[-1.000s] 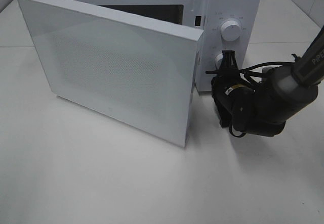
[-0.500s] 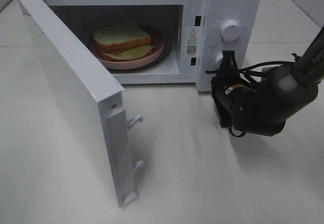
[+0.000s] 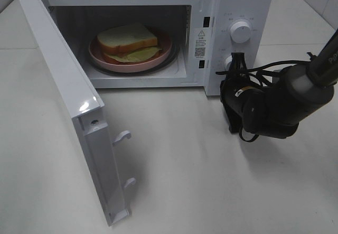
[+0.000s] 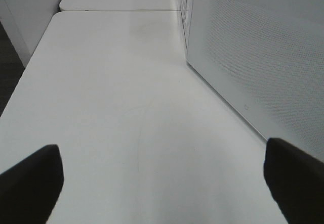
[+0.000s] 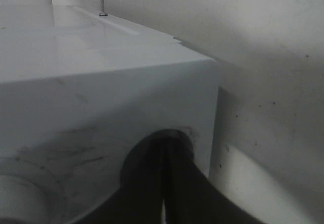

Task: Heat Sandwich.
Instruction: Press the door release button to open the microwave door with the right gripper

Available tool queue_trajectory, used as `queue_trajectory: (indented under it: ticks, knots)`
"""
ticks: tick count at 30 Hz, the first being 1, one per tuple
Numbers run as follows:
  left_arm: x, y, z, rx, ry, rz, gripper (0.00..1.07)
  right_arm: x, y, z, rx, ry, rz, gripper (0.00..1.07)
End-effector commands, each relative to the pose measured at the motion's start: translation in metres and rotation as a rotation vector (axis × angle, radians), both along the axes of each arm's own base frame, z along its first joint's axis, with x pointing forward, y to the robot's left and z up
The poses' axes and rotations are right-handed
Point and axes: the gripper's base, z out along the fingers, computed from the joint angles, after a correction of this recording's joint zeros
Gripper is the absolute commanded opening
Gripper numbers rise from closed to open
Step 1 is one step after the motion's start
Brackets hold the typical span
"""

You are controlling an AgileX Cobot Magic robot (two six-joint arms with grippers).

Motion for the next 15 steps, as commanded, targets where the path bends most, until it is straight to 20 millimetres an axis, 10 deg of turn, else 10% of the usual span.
queue_trajectory:
  ticks: [1, 15]
  knots:
    - [-0.003, 0.000, -0.001, -0.003, -0.024, 0.002, 1.01, 0.018, 0.003, 0.019, -0.010, -0.101, 0.039, 0.01]
    - [-0.003, 0.000, -0.001, -0.003, -0.024, 0.002, 1.01, 0.006, 0.009, 0.031, -0.087, 0.123, 0.187, 0.01]
